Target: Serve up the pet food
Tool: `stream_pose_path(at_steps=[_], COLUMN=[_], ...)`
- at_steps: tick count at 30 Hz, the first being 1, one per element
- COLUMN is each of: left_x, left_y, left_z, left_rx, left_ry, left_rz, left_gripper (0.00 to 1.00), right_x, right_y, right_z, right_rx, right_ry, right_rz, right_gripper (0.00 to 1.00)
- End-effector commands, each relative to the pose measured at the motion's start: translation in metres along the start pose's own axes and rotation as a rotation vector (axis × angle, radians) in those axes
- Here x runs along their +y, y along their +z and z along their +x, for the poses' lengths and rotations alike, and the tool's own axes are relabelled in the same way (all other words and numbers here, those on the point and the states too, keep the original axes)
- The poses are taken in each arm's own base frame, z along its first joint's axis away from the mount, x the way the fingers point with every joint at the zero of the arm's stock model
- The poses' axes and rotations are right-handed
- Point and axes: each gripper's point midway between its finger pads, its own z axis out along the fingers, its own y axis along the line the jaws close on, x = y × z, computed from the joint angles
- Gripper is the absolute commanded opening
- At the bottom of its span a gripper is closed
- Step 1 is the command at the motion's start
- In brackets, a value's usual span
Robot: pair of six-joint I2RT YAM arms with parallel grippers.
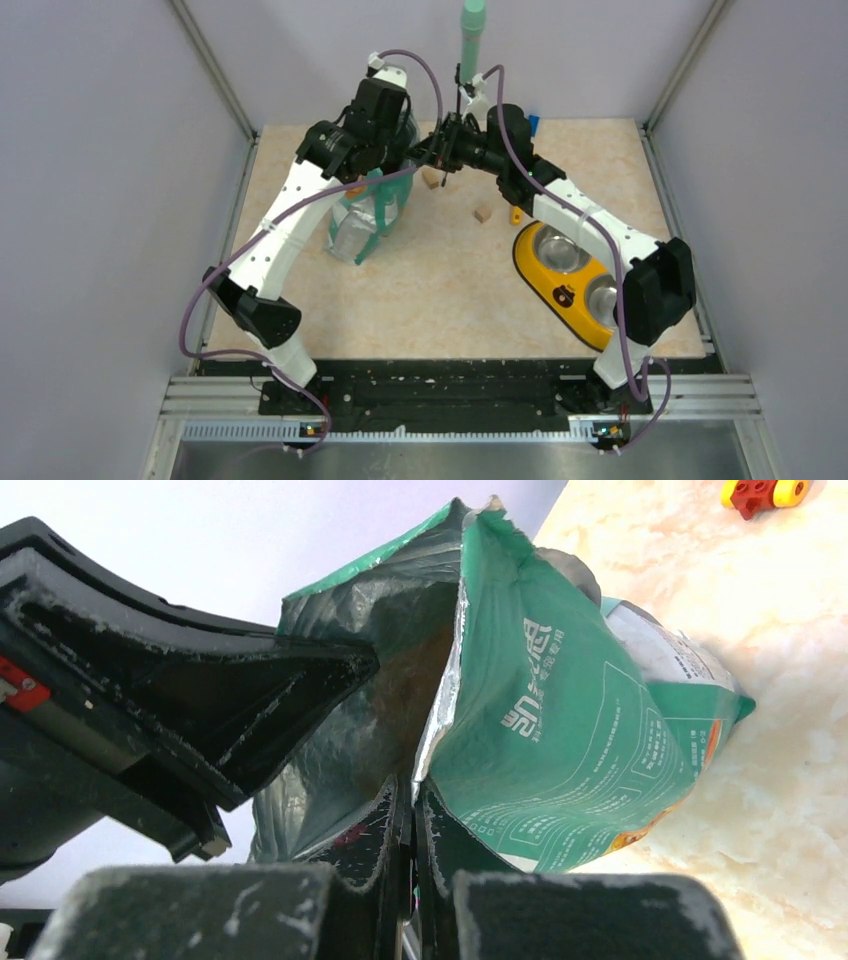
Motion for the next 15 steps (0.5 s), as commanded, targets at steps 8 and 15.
stream_pose_path(at_steps=[8,15], left_x=[0.03,0.017], left_y=[-0.026,-0.025], left_z=[-0.019,-0.022], left_rx=[-0.082,-0.094], left_ry=[-0.161,-0.216], left_rz=[0.023,0.096], left_gripper=[0.0,0.0], right_x=[0.017,-0.006], right_y=[-0.043,-0.123], right_z=[-0.042,-0.075], right_rx=[-0.101,-0.305], right_ry=[-0.242,-0.398], right_rz=[0.115,0.406], right_gripper=[0.39,0.79])
